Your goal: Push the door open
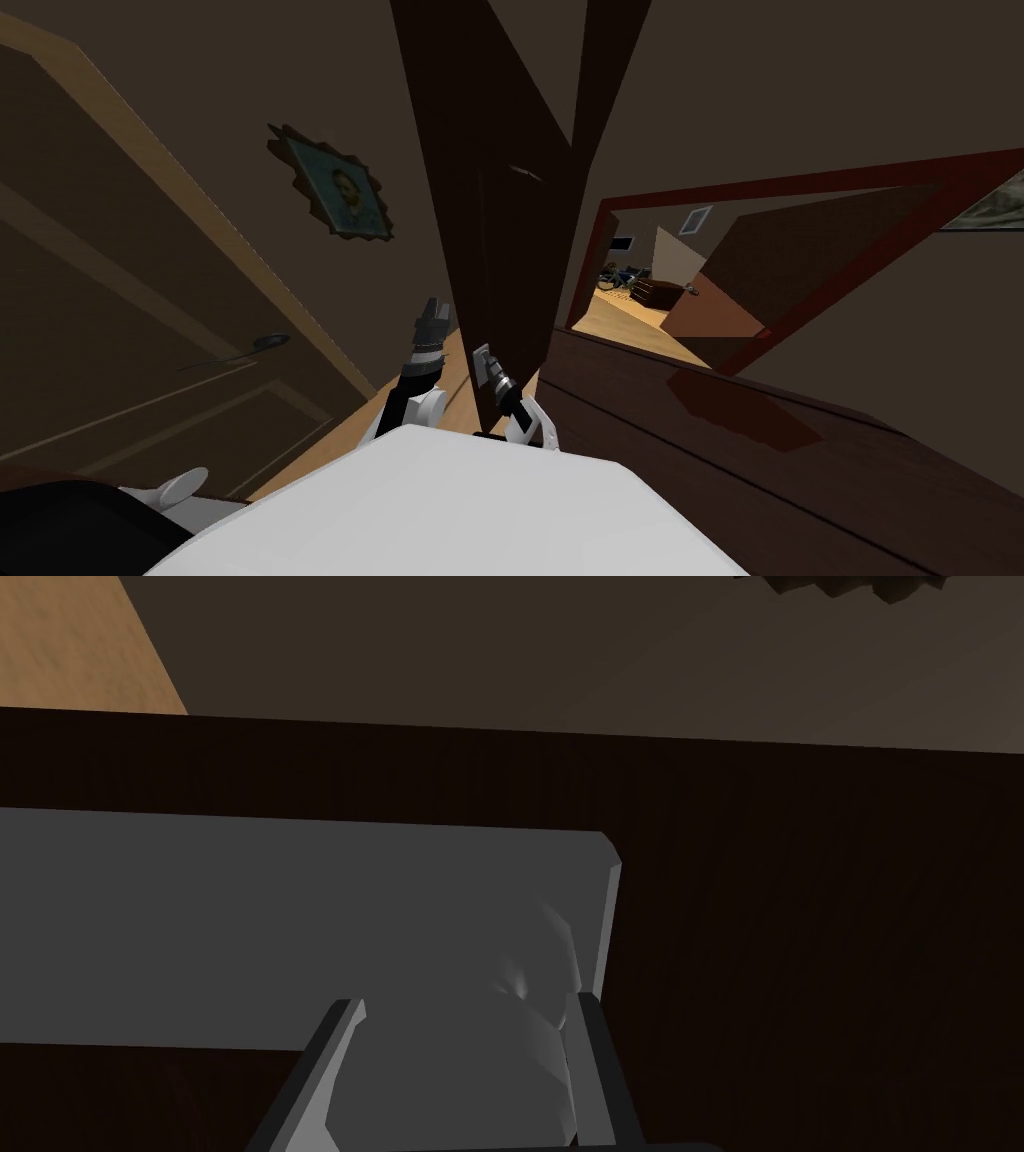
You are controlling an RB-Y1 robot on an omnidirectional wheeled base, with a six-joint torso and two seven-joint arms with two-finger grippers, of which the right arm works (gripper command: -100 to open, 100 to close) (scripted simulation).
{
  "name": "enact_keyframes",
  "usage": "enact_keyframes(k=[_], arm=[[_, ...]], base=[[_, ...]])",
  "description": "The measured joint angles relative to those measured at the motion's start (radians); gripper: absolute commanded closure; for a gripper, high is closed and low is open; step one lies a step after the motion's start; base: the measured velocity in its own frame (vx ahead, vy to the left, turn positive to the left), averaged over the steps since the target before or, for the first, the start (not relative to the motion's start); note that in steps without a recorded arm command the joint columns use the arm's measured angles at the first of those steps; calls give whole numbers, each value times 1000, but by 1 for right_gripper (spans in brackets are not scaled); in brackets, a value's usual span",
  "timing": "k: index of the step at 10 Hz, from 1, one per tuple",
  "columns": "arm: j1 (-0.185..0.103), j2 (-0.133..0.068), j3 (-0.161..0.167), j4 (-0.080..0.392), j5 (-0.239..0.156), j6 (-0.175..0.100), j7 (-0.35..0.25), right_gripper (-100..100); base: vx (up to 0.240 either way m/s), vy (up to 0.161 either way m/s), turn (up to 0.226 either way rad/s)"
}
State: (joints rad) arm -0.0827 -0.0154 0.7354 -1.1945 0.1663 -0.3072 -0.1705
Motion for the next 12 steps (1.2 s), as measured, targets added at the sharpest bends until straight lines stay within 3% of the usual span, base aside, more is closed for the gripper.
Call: enact_keyframes(k=[5, 10, 12], arm=[[45, -28, -3, -62, 52, 1, -28, 100], [74, -37, -6, -99, 88, 8, -49, 100], [84, -27, -15, -88, 103, -7, -51, 100]], base=[[103, 184, -120], [52, 109, -91], [69, 103, -52]])
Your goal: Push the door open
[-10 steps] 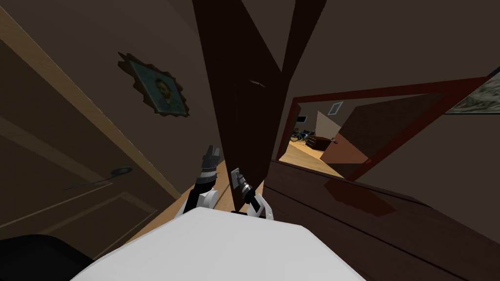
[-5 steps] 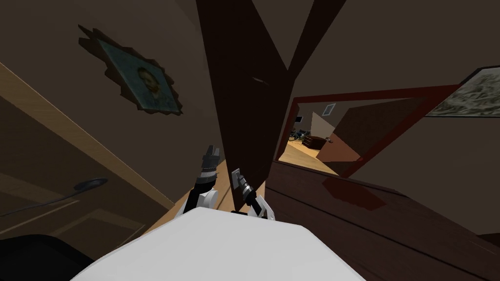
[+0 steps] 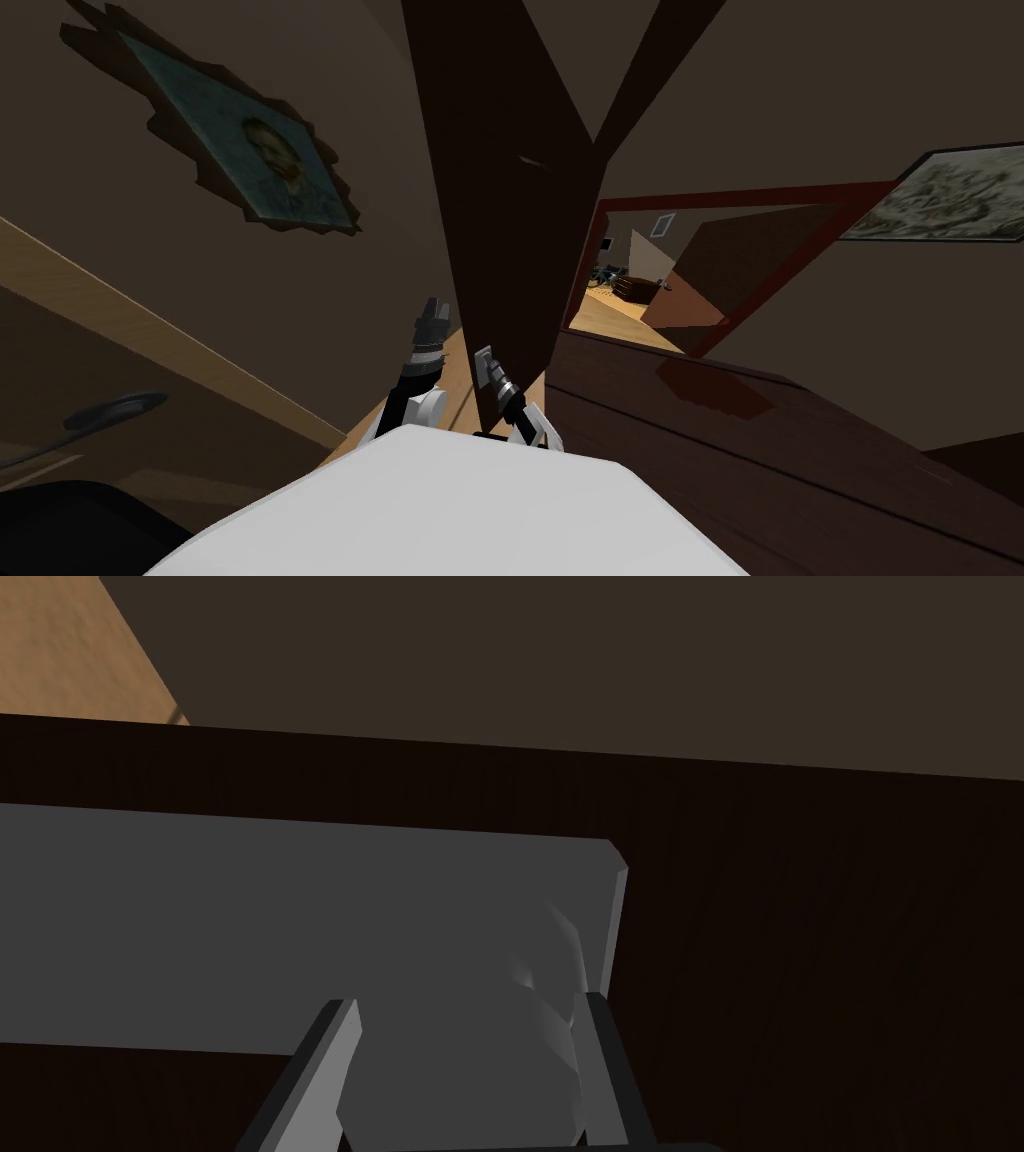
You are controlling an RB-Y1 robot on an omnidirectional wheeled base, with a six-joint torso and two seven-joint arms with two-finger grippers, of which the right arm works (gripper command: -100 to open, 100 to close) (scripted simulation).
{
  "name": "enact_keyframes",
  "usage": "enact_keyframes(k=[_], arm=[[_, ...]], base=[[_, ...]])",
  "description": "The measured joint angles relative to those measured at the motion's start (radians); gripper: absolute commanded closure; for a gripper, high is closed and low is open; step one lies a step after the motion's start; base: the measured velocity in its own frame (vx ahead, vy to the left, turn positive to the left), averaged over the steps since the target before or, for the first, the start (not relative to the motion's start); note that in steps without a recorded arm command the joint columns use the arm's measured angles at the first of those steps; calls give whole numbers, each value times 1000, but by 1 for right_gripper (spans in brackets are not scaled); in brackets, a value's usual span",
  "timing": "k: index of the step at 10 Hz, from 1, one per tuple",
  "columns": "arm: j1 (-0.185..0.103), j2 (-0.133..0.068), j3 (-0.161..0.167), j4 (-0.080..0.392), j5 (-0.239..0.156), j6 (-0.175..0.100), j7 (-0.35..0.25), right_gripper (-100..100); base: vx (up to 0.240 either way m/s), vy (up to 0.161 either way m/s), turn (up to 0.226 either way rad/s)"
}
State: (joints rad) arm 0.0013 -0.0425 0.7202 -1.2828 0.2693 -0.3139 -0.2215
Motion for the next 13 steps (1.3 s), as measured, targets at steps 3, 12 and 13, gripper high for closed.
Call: enact_keyframes(k=[3, 12, 13], arm=[[9, -13, 3, -22, 9, 5, -13, 100], [31, -5, -5, -33, 36, 3, -24, 100], [32, -1, -7, -27, 39, -3, -24, 100]], base=[[34, 68, -58], [23, 45, -38], [45, 61, -27]])
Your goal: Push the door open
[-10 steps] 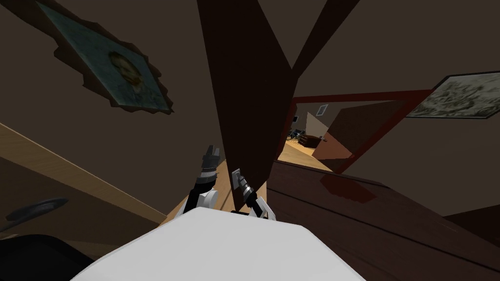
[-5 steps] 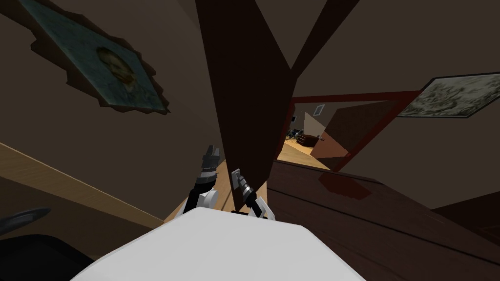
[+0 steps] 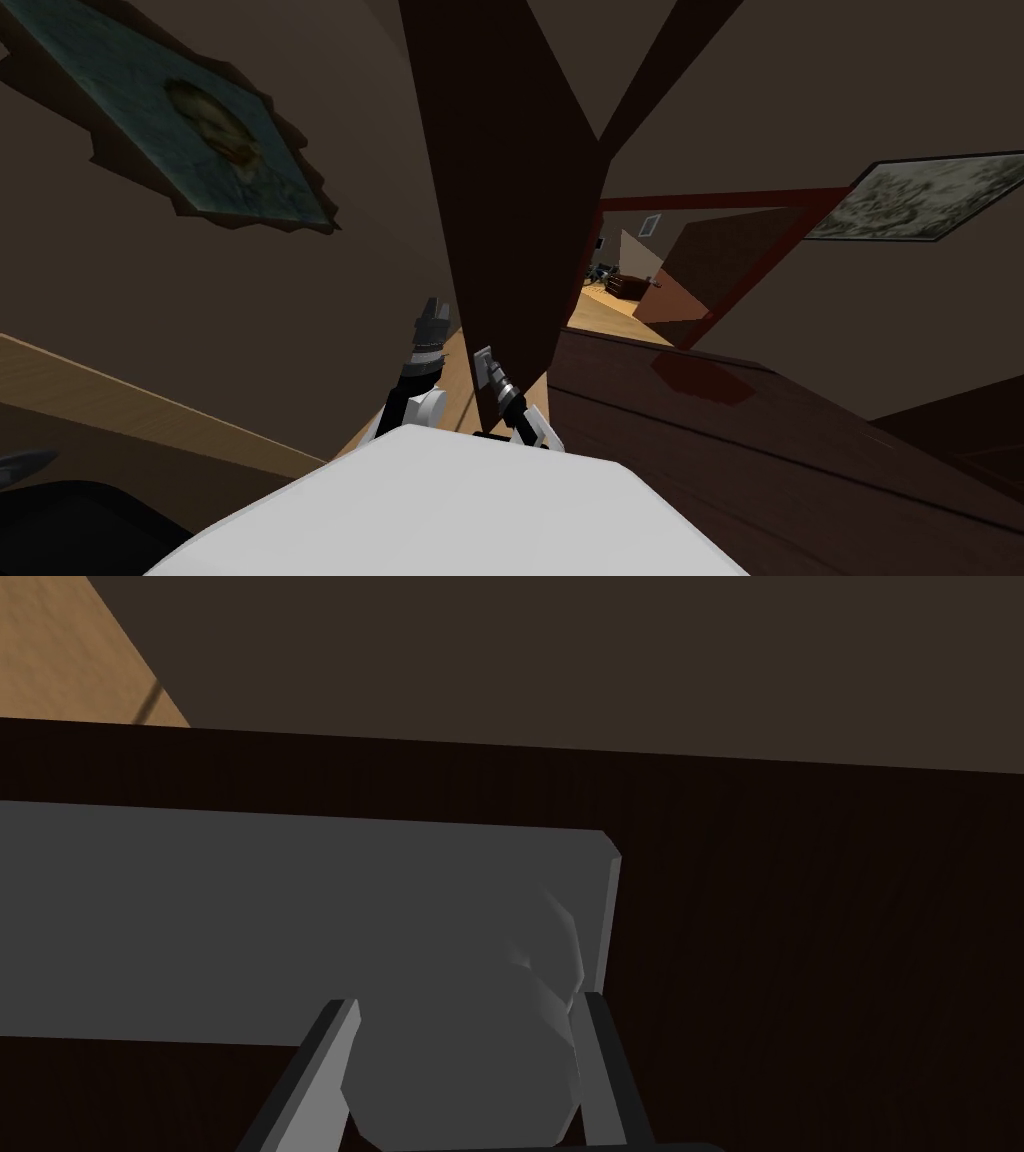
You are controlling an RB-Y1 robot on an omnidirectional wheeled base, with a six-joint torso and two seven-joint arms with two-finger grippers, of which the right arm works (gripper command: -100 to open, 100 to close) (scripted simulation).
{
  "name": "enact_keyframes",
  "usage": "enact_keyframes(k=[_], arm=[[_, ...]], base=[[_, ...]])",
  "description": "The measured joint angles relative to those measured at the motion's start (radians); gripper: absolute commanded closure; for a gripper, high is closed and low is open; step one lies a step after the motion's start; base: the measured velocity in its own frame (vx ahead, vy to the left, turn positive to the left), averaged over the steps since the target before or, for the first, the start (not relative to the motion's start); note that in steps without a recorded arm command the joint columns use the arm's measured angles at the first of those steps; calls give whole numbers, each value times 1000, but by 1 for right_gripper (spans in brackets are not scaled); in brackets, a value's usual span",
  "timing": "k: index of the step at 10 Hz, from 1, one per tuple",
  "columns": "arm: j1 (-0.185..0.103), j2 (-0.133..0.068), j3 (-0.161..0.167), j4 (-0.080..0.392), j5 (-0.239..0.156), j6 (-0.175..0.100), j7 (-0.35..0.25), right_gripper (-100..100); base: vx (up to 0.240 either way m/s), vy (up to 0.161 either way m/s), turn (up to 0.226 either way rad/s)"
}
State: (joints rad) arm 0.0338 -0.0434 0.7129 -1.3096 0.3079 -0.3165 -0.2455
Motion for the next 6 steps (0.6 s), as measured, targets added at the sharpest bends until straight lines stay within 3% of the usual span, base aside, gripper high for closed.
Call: enact_keyframes(k=[2, 6], arm=[[13, 1, -1, -6, 8, -4, 0, 100], [11, 1, 2, -15, 9, 8, -3, 100]], base=[[33, 53, -35], [-7, -13, 12]])
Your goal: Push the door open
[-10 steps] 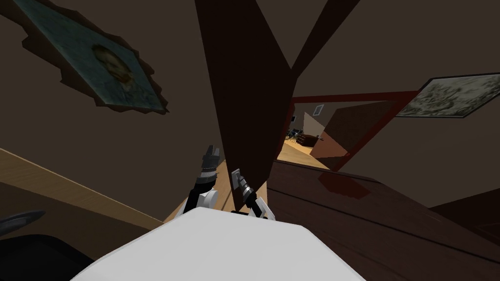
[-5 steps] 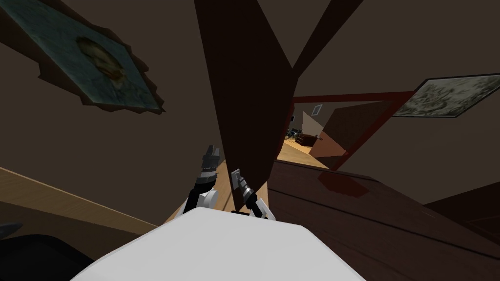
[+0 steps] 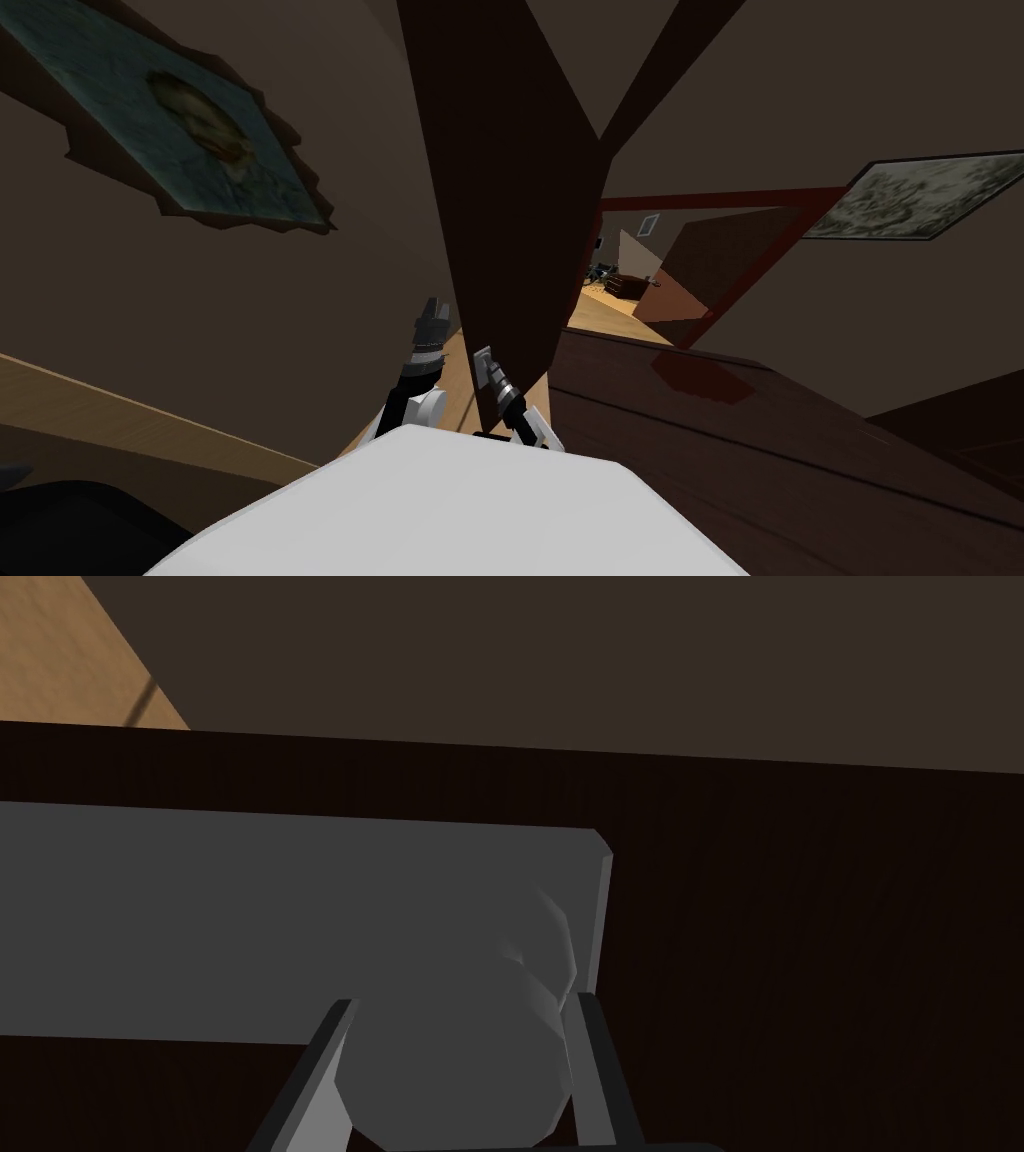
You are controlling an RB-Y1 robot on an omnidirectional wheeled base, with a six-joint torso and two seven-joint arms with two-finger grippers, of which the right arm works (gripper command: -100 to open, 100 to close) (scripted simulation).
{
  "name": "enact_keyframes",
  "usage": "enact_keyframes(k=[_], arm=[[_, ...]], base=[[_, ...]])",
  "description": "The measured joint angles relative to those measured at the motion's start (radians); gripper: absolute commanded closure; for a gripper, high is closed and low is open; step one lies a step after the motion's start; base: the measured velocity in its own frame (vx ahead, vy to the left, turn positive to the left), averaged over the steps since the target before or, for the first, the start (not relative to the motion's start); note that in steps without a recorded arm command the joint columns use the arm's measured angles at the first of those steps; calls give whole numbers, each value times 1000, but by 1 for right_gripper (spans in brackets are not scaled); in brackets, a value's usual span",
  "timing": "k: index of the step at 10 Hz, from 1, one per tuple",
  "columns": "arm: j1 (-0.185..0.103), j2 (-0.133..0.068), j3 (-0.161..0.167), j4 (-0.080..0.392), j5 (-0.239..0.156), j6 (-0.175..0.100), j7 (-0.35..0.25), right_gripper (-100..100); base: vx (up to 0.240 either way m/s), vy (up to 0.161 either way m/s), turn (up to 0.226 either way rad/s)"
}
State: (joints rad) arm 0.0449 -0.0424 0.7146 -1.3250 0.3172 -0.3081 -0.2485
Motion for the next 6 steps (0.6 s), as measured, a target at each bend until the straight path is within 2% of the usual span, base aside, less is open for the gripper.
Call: enact_keyframes(k=[1, 2, 3, 4, 6], arm=[[1, -5, 0, -3, -1, -3, -2, 100], [2, -1, 0, -2, 0, -2, -1, 100], [-1, -10, 3, -10, -2, 4, -6, 100], [0, -9, 2, -10, -2, 5, -7, 100], [11, -6, -4, -15, -7, -1, 9, 100]], base=[[-18, 0, -31], [2, 9, -13], [19, 10, 14], [57, 104, -83], [107, 192, -157]])
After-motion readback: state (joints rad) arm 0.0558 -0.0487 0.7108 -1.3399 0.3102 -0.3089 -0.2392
